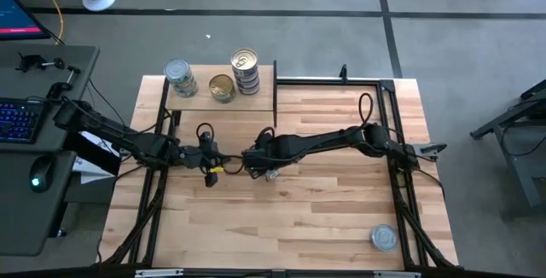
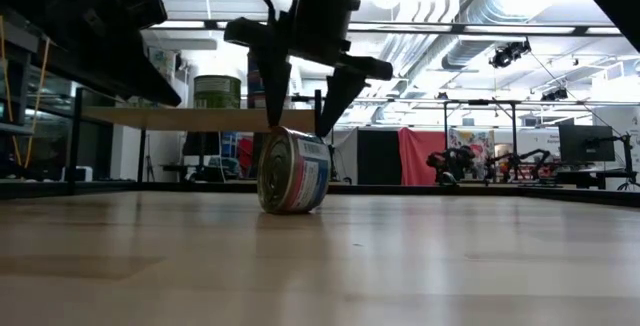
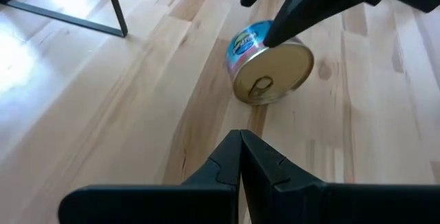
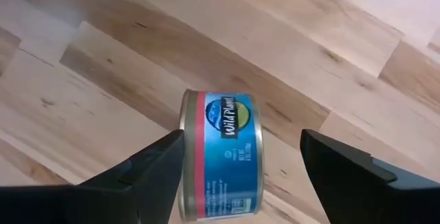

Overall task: Stack canned seafood by type on shelf
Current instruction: Stack the blue-pink tuna can on top of the blue-pink tuna cans on the shelf

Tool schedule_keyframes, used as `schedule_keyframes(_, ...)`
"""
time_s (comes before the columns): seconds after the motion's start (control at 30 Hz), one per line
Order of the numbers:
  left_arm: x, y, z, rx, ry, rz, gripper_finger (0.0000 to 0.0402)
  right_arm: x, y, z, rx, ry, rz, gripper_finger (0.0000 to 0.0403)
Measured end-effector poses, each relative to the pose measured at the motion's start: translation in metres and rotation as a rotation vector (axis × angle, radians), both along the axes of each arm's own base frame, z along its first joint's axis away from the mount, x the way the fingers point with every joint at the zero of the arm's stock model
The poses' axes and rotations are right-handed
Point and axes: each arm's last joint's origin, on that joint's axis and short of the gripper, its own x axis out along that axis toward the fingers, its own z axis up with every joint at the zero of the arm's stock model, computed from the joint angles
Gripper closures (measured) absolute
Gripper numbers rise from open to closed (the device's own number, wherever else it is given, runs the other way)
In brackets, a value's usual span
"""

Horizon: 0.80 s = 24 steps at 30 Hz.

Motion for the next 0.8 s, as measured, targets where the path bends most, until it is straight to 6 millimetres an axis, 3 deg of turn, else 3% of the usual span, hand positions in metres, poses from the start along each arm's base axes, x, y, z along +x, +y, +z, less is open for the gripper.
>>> schedule_keyframes(0.37, -0.001, 0.000, -0.002, 0.005, 0.020, -0.002, 0.0402, 0.001, 0.004, -0.027, 0.093, -0.001, 0.032, 0.0121)
schedule_keyframes(0.57, -0.001, 0.000, -0.002, 0.013, 0.024, -0.007, 0.0402, 0.000, 0.004, -0.034, 0.072, 0.043, 0.176, 0.0121)
schedule_keyframes(0.67, -0.001, 0.000, -0.002, 0.014, 0.024, -0.007, 0.0402, 0.004, 0.004, -0.025, 0.018, 0.026, 0.288, 0.0121)
schedule_keyframes(0.8, -0.001, 0.000, -0.002, 0.014, 0.027, -0.007, 0.0402, 0.004, 0.002, 0.006, -0.054, 0.027, 0.542, 0.0121)
